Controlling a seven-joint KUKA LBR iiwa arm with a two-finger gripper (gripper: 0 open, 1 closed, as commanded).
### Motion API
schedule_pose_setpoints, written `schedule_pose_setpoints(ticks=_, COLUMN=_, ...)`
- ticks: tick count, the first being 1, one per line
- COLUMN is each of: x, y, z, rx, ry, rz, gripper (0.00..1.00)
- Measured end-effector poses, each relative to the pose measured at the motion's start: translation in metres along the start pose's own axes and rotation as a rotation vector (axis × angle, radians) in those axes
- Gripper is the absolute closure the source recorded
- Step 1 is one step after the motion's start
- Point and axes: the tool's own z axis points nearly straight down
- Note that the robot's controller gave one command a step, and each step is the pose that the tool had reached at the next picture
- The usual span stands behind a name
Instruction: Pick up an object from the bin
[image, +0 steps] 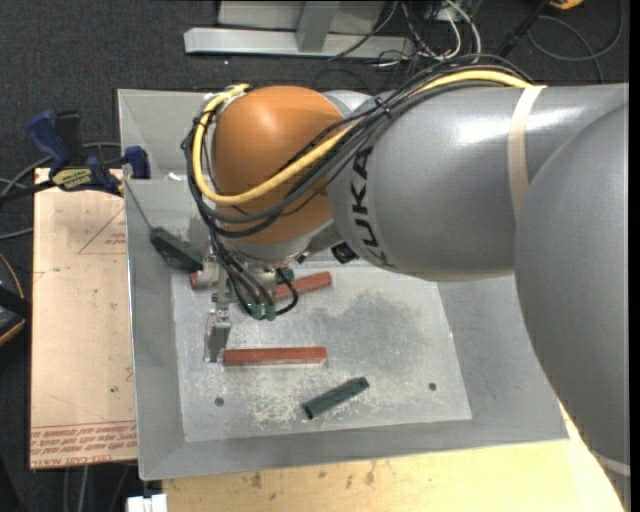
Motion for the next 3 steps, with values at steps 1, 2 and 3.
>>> schedule_pose_setpoints(ticks=1, x=0.003, y=-0.025, z=0.049, rx=-0.003, ry=-0.006, rz=-0.049, gripper=0.00)
schedule_pose_setpoints(ticks=2, x=0.000, y=-0.062, z=0.133, rx=0.000, ry=0.001, rz=-0.130, gripper=1.00)
schedule_pose_setpoints(ticks=3, x=0.000, y=-0.062, z=0.133, rx=0.000, ry=0.001, rz=-0.129, gripper=1.00)
